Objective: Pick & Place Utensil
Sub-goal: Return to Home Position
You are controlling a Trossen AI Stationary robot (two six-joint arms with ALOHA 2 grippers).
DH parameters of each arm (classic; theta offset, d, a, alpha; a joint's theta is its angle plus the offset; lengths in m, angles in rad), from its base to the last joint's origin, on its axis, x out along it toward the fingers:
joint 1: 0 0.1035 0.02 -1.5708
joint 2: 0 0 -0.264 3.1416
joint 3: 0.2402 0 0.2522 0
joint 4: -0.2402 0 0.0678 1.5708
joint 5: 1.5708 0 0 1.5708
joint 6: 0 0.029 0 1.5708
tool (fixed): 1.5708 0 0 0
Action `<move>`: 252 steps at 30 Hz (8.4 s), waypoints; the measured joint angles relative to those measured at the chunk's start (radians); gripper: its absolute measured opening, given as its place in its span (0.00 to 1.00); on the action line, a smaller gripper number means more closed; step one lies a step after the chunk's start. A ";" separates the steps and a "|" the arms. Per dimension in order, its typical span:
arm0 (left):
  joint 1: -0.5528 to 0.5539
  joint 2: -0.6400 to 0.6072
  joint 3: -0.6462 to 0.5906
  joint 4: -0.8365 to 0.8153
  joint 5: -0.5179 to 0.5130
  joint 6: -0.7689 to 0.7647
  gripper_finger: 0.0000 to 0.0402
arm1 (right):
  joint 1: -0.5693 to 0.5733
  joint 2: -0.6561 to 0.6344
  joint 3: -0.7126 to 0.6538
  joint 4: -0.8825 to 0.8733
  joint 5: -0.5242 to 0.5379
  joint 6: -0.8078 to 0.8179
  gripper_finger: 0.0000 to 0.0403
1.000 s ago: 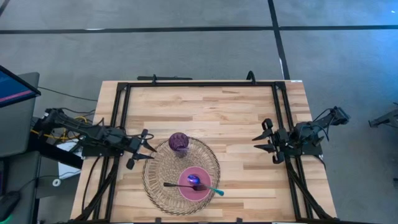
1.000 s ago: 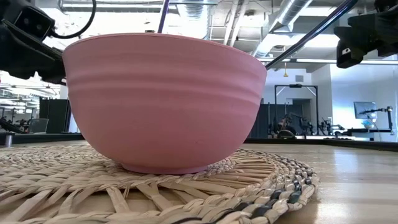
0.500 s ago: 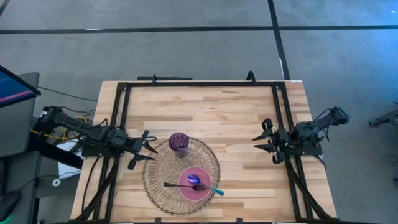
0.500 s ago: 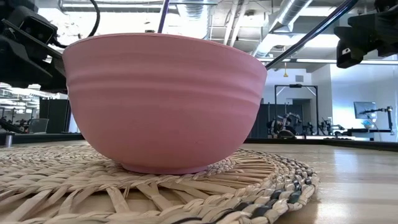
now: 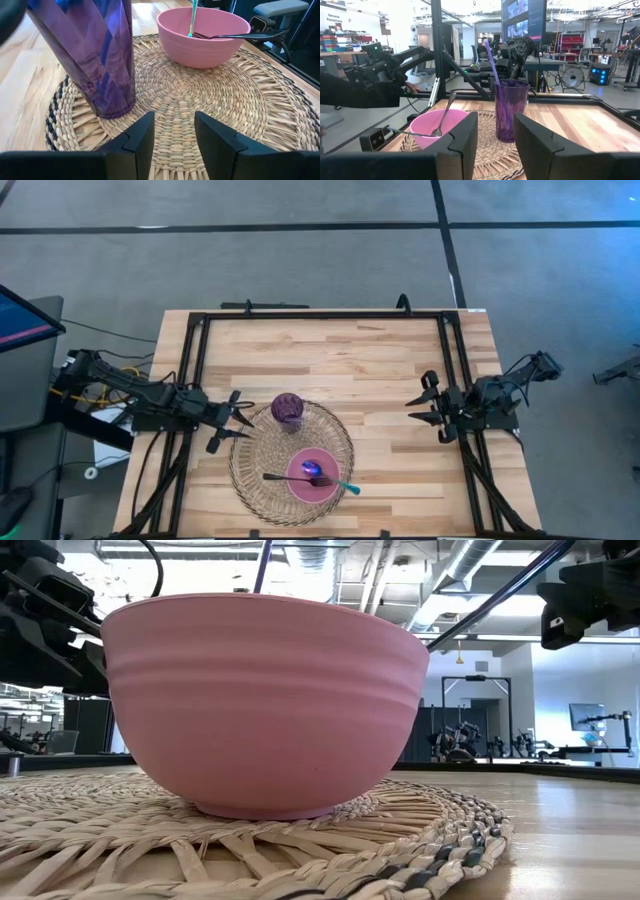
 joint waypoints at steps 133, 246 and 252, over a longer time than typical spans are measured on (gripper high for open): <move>0.103 -0.285 0.000 -0.027 0.030 0.026 0.35 | 0.000 0.000 0.000 0.000 0.000 0.000 0.29; 0.081 -0.285 0.000 0.022 0.030 0.026 0.35 | 0.000 0.000 0.000 0.000 0.000 0.000 0.29; 0.081 -0.285 0.000 0.022 0.030 0.026 0.35 | 0.000 0.000 0.000 0.000 0.000 0.000 0.29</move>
